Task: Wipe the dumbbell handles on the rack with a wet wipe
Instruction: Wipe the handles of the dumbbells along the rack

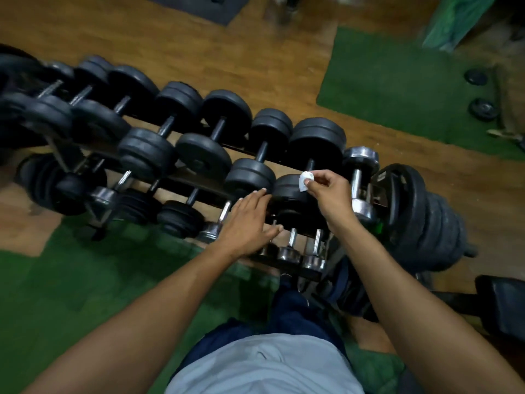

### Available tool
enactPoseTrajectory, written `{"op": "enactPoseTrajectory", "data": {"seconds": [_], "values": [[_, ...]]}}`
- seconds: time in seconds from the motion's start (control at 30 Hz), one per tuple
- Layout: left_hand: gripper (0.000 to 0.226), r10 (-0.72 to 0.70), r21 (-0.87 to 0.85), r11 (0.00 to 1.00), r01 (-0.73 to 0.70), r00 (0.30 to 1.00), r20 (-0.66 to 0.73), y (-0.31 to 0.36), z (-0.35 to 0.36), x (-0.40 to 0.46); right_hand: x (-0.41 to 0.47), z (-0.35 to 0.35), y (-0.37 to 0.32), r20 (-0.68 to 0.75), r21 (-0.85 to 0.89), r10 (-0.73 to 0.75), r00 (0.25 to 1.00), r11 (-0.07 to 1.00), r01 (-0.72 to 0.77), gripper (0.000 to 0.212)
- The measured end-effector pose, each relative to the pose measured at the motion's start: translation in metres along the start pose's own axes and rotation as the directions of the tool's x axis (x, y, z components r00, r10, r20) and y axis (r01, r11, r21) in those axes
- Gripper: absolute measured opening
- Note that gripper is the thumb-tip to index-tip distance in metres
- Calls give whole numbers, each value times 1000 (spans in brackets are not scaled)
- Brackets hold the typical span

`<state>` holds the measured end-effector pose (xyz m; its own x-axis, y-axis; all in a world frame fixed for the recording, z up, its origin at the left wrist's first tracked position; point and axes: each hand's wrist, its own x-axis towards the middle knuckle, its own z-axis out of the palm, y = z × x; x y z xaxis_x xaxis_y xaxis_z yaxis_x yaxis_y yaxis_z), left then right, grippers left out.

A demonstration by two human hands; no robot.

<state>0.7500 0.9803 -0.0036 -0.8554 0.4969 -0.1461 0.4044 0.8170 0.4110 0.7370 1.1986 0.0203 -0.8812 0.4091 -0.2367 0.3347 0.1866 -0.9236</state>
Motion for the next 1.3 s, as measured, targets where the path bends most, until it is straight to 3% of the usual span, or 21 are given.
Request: {"op": "enactPoseTrajectory", "data": {"seconds": [0.13, 0.4, 0.53, 0.77, 0.93, 1.1, 1.3], "values": [[85, -177, 8, 984, 177, 982, -61, -64, -28, -59, -32, 69, -19, 158, -52, -56, 986, 997, 65, 2], [88, -481, -45, 877, 479, 869, -119, -178, -83, -168, -74, 202, -52, 410, -174, -93, 907, 968, 178, 28], [86, -600, -116, 800, 589, 787, -143, -217, -107, -205, -84, 257, -74, 494, -223, -93, 865, 947, 229, 31], [83, -690, -202, 723, 661, 705, -162, -286, -144, -234, -86, 347, -115, 597, -222, -159, 786, 909, 352, 21], [76, -723, -235, 689, 686, 673, -156, -346, -172, -244, -76, 435, -125, 653, -188, -87, 753, 944, 273, 22], [76, -765, -240, 634, 735, 642, -57, -412, -191, -262, -79, 526, -130, 721, -204, 4, 693, 957, 206, 21], [77, -804, -306, 567, 765, 594, -5, -482, -207, -270, -66, 613, -133, 713, -268, 68, 698, 946, 181, 21]]}}
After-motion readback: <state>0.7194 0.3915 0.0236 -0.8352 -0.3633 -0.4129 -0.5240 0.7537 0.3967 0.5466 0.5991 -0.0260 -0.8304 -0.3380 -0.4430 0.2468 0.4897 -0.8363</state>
